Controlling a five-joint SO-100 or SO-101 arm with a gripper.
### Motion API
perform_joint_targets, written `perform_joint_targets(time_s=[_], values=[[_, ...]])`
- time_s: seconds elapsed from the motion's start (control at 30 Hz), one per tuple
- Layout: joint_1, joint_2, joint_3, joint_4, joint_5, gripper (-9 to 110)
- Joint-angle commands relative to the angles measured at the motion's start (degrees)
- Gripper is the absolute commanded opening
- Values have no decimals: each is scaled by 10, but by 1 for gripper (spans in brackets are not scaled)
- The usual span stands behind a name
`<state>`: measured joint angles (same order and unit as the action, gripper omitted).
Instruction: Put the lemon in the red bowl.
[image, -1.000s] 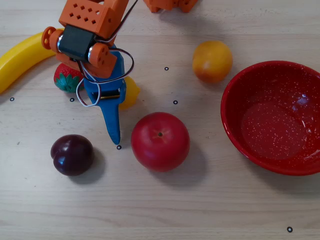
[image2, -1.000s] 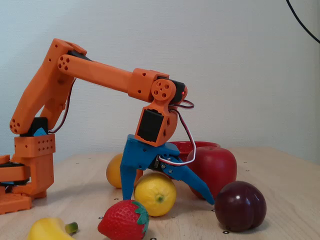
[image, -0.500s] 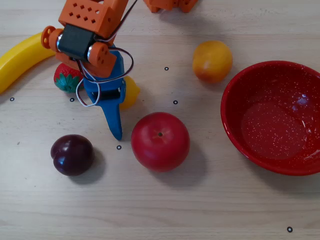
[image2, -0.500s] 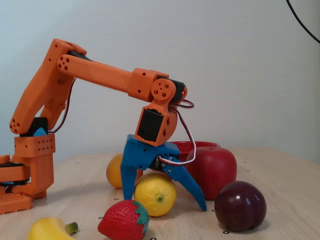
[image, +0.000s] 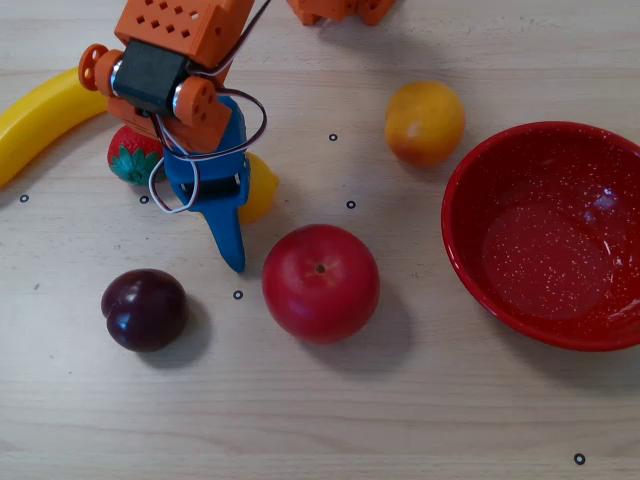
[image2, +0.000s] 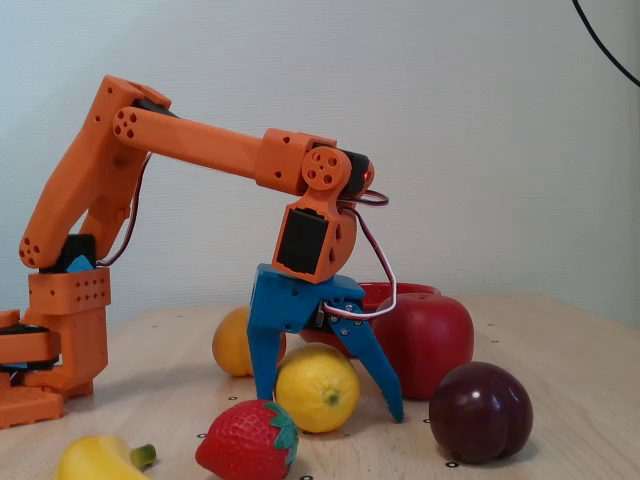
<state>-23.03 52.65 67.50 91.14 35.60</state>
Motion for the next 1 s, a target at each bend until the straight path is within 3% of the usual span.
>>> perform_joint_targets(time_s=[0.0, 0.97], values=[[-19, 61, -20, 6, 17, 44], [-32, 65, -14, 1, 45, 18]])
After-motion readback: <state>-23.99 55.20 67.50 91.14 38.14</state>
